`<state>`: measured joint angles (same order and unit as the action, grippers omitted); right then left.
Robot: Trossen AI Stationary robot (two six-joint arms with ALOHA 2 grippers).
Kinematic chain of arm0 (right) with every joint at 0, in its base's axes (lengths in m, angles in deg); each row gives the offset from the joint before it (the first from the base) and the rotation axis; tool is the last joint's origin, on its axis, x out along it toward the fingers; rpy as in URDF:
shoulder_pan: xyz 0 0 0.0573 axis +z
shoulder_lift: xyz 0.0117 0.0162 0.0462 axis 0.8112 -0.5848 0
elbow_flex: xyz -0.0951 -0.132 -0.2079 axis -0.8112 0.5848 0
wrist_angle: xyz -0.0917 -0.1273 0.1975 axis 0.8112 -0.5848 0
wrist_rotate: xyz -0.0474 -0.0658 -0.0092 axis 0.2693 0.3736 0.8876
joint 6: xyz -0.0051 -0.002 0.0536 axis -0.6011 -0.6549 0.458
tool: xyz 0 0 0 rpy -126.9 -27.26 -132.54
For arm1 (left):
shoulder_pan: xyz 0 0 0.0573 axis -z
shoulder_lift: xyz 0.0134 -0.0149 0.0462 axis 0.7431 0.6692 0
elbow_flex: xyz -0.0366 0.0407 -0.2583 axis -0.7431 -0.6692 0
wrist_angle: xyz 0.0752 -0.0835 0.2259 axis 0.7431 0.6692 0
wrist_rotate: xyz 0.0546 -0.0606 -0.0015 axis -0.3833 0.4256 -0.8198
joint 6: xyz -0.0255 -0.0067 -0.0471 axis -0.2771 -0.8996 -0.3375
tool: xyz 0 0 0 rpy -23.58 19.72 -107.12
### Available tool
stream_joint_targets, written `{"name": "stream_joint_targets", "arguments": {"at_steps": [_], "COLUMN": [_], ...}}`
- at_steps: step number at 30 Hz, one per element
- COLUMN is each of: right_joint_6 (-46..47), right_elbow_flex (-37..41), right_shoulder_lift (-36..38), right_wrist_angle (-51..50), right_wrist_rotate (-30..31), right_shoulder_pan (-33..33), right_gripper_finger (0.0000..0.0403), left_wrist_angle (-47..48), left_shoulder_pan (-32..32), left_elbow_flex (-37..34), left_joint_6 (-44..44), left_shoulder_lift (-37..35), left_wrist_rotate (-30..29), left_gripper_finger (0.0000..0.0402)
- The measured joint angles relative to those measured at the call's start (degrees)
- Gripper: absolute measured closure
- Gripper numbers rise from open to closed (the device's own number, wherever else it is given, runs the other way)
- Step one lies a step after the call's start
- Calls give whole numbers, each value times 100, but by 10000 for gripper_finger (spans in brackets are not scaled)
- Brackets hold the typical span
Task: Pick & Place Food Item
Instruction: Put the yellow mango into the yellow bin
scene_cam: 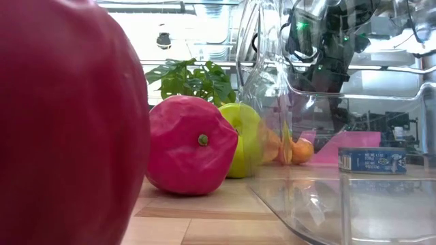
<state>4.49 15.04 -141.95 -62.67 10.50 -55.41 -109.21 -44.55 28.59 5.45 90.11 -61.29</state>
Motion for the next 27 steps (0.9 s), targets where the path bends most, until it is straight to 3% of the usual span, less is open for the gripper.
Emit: {"name": "stream_joint_targets", "arguments": {"at_steps": [27], "right_joint_6": [-1], "right_elbow_flex": [0], "right_shoulder_lift": [0], "right_wrist_angle": [0], "right_wrist_rotate": [155], "right_shoulder_pan": [2], "right_gripper_finger": [68], "left_wrist_angle": [-2], "left_shoulder_pan": [2], "left_elbow_flex": [0], "left_joint_6": [0], "left_shoulder_lift": [0], "left_wrist_rotate": [0], "left_gripper_finger": [307]}}
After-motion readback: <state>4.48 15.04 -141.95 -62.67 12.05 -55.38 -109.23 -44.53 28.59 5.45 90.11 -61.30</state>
